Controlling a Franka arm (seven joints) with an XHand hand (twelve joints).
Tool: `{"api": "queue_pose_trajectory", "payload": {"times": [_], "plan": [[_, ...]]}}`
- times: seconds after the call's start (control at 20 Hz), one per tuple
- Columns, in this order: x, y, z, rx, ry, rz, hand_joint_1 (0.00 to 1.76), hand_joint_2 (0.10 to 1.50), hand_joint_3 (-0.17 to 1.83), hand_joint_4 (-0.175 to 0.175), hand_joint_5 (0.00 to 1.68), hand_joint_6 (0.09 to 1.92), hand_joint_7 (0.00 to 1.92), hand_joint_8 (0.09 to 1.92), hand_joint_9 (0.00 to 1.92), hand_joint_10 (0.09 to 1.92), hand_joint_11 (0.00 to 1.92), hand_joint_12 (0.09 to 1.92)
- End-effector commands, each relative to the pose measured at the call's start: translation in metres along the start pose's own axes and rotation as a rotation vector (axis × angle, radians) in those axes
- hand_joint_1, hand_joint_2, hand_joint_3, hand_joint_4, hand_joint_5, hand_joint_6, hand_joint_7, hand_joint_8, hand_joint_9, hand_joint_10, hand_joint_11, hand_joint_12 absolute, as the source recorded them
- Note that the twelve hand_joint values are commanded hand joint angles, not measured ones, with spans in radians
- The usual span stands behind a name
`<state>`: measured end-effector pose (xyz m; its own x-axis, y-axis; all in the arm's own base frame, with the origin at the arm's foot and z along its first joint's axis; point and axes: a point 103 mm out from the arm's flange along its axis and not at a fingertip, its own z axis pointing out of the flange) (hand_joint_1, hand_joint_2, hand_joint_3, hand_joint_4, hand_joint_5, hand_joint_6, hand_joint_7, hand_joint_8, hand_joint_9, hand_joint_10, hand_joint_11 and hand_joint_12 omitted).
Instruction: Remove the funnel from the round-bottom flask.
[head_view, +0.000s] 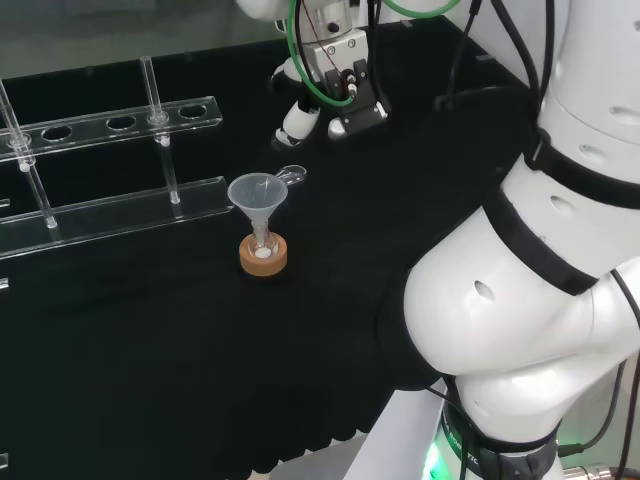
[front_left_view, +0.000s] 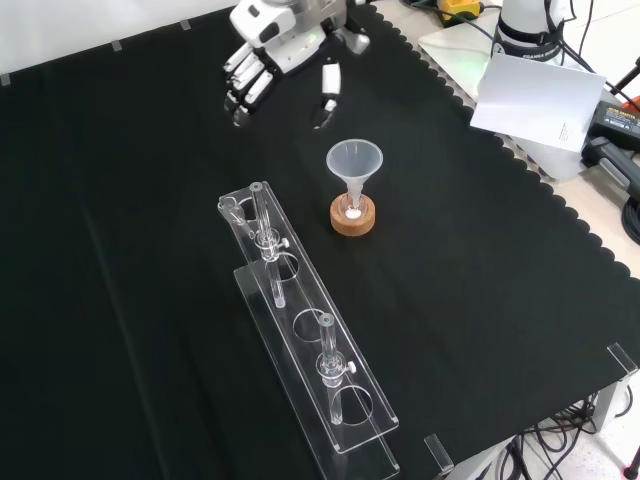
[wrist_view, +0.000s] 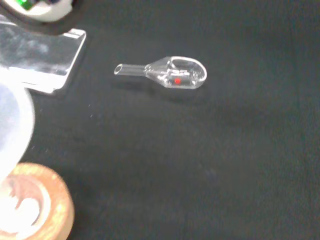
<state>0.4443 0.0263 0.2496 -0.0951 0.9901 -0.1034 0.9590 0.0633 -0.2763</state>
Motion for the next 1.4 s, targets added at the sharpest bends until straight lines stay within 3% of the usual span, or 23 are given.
{"api": "queue_pose_trajectory", "payload": {"times": [0.05, 0.5, 0.75, 1.0, 1.4], "plan": [[0.043, -0.05, 0.002, 0.078, -0.002, -0.017, 0.67, 0.61, 0.47, -0.005, 0.24, 0.09, 0.06, 0.59, 0.24, 0.66, 0.1, 1.4], [0.077, -0.073, 0.007, 0.091, -0.03, -0.042, 0.65, 0.62, 0.41, -0.002, 0.21, 0.09, 0.01, 0.6, 0.19, 0.74, 0.16, 1.47], [0.091, -0.072, 0.014, 0.141, -0.046, -0.054, 0.64, 0.63, 0.35, 0.002, 0.16, 0.09, 0.0, 0.44, 0.08, 0.8, 0.15, 1.5], [0.094, -0.065, 0.025, 0.152, -0.05, -0.063, 0.64, 0.63, 0.32, -0.004, 0.12, 0.09, 0.0, 0.34, 0.03, 0.83, 0.14, 1.52], [0.092, -0.051, 0.04, 0.167, -0.051, -0.07, 0.64, 0.63, 0.3, -0.01, 0.09, 0.09, 0.0, 0.35, 0.07, 0.86, 0.18, 1.52]]}}
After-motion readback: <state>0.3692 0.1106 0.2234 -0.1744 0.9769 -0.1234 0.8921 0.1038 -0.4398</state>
